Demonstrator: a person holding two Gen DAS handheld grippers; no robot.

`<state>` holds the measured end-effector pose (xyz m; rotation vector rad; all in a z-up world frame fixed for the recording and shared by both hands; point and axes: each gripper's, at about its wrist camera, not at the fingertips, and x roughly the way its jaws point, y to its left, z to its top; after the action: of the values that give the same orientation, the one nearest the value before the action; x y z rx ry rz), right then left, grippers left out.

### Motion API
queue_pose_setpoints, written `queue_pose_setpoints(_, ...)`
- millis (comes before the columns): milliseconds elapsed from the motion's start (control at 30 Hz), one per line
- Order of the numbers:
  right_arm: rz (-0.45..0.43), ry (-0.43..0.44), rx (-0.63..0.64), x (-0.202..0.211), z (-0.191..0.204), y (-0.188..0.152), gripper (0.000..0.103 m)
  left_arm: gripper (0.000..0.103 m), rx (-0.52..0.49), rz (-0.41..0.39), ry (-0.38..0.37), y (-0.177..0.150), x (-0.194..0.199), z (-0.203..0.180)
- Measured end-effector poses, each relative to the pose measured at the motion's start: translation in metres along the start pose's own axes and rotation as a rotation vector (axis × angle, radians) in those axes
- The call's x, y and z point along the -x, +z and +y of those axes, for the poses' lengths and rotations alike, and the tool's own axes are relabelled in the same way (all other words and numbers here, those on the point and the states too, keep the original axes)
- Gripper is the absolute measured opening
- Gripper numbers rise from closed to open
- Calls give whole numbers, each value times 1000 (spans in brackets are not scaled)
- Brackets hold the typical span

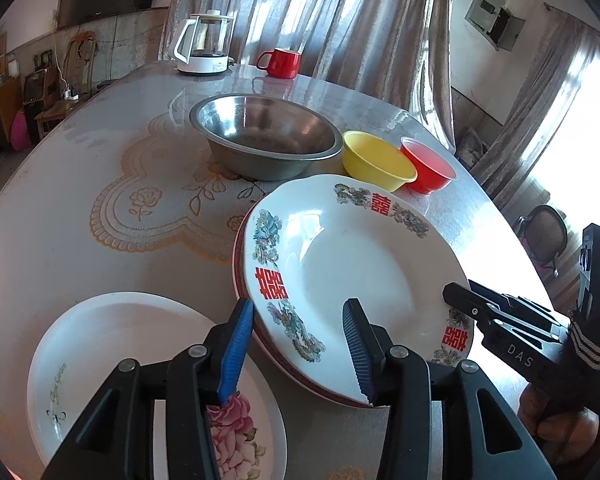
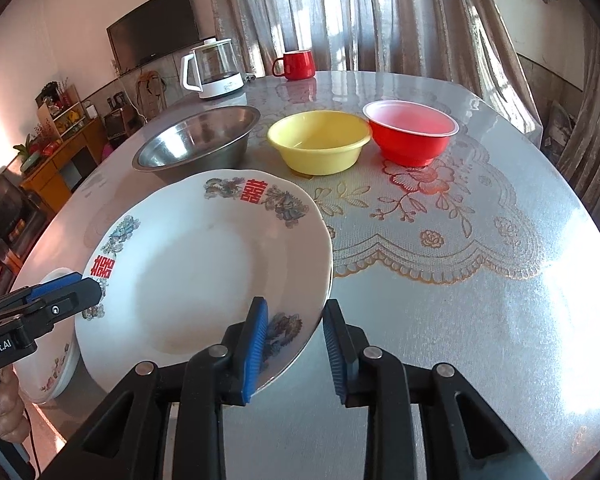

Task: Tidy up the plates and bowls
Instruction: 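Lower the red-character plate onto the pink-rimmed plate and open the left gripper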

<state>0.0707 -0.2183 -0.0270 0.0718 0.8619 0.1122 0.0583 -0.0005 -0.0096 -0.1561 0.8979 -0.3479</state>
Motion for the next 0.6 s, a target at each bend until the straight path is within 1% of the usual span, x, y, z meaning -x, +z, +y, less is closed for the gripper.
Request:
queue_pose_setpoints(233, -11, -35, 40, -2, 5, 4, 28, 48, 0, -5, 2, 1, 0, 0)
queue_pose_setpoints(467, 0, -13, 38, 1, 3, 3, 28, 48, -6, -11, 0, 1, 1, 0)
queue_pose_setpoints(600, -4, -14, 45, 1, 4, 2, 28, 50, -7, -17, 7, 1, 2, 0)
